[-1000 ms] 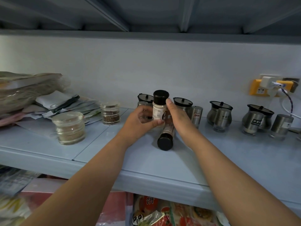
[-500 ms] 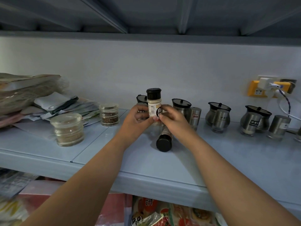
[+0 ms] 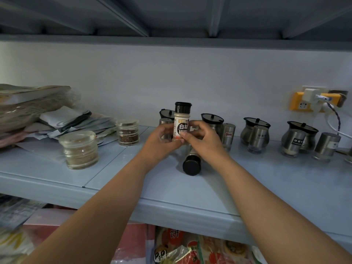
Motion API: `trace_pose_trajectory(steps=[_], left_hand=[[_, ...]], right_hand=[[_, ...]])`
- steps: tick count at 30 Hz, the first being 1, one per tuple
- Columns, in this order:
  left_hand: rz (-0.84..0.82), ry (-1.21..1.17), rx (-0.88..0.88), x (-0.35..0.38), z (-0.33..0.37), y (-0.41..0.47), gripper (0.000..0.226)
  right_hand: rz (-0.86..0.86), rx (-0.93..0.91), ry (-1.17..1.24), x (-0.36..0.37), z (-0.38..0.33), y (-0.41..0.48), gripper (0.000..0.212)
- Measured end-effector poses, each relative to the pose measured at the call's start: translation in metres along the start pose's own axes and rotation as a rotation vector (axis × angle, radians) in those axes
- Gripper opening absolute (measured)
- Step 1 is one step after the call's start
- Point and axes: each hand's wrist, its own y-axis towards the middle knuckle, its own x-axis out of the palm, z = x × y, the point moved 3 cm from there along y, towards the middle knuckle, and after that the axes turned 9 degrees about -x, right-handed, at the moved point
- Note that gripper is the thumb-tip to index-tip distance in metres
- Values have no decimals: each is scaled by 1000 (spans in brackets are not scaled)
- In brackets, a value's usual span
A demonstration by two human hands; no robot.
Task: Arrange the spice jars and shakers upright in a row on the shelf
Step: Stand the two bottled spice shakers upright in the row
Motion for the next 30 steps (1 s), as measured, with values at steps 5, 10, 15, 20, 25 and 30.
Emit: trace_pose_trajectory(steps=[5, 10, 15, 20, 25, 30], left_hand=[[37, 42, 21, -4, -1, 2, 43], [76, 113, 51, -7, -3, 5, 39], [112, 251, 38, -10, -7, 5, 37], [110, 339, 25, -10, -11, 5, 37], [97, 350, -4, -10, -11, 3, 35], [73, 375, -53, -11, -15, 3, 36]], right_hand=[[17, 2, -27, 0, 1, 0, 20], [23, -15, -110, 2, 3, 2, 14], [7, -42, -177, 4, 5, 2, 18], [-9, -34, -233, 5, 6, 2, 21], [-25, -17, -258, 4, 4, 2, 19], [-67, 29, -272, 5, 12, 2, 17]])
